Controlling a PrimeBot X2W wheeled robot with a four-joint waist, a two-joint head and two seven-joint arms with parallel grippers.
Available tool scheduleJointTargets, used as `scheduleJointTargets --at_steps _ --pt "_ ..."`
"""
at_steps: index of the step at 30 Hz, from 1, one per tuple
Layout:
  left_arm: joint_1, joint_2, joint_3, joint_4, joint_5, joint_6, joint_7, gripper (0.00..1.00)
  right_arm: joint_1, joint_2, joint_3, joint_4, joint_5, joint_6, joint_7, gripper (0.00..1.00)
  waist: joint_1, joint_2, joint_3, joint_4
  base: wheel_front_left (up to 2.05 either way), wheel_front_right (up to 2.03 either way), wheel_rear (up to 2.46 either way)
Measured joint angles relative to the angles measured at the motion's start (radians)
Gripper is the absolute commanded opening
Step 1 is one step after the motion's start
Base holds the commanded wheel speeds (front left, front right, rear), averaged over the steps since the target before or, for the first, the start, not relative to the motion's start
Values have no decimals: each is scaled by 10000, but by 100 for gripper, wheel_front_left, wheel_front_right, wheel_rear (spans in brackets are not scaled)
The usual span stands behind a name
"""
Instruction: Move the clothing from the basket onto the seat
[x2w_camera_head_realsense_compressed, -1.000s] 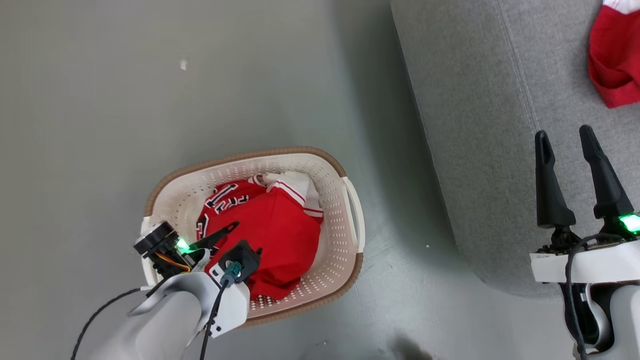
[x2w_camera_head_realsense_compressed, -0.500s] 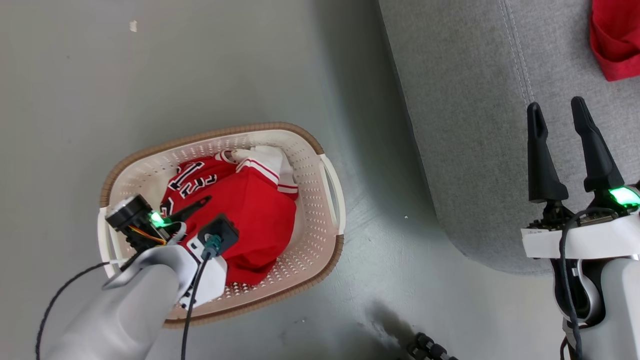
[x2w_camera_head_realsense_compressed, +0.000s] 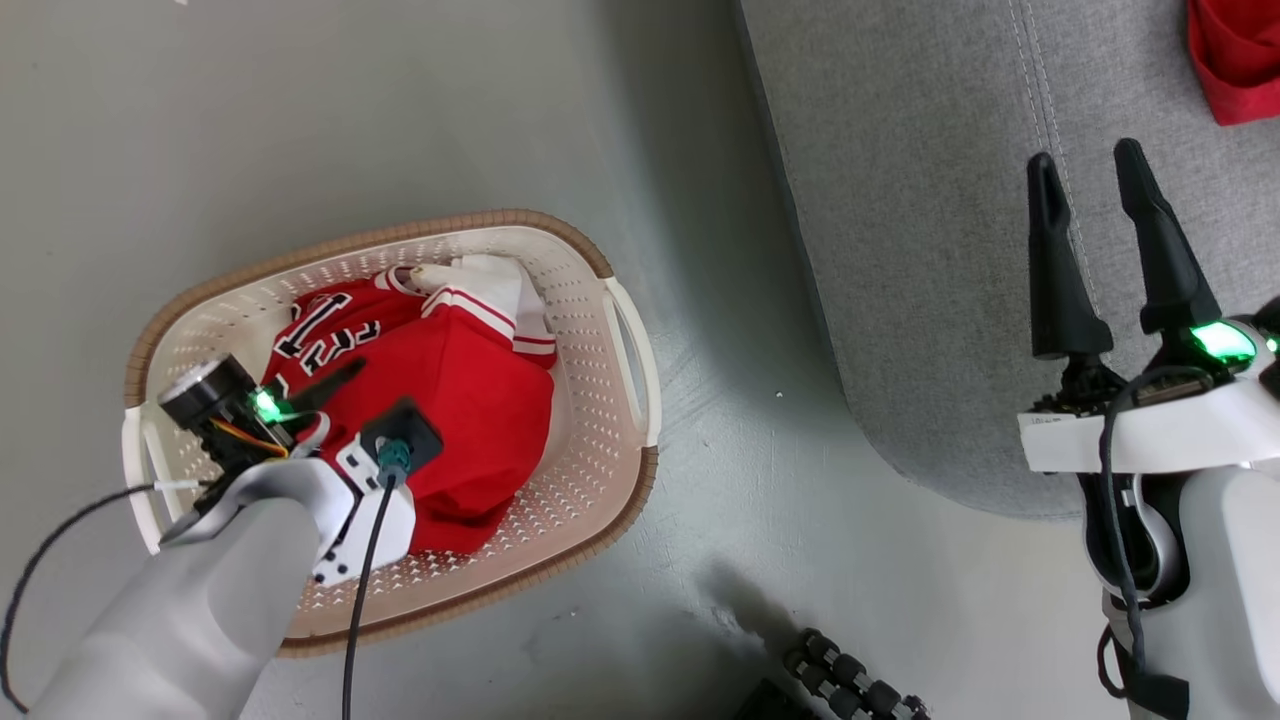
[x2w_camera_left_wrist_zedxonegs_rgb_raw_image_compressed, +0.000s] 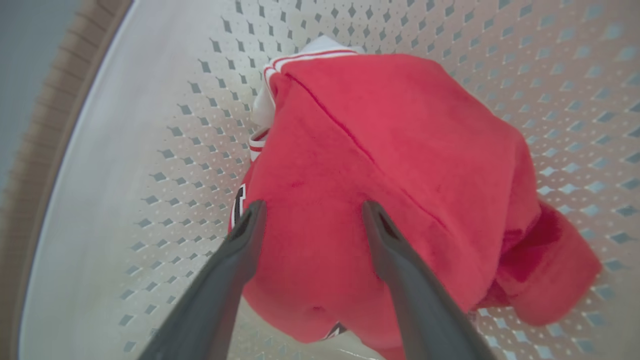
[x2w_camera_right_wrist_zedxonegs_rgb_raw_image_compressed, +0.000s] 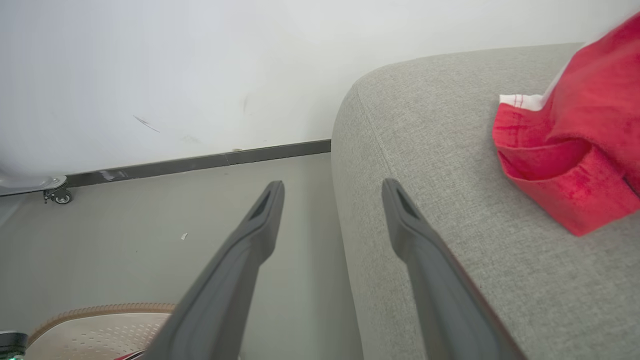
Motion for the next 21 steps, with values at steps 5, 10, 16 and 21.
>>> scheduleJointTargets --at_steps 5,10,16,21 --pt "-325 6 -6 188 128 305 81 100 -249 0 113 128 50 0 -25 100 0 0 193 -109 0 0 0" --pt "-391 -81 12 587 102 334 267 100 -594 0 104 151 222 0 -29 100 0 0 363 -237 0 0 0" --pt "-391 -322 -36 746 92 334 267 0 -764 0 67 190 245 0 -29 100 0 0 399 -293 0 0 0" --pt "-393 -370 -79 798 90 320 251 0 -764 0 -4 259 245 0 -29 100 0 0 362 -278 0 0 0"
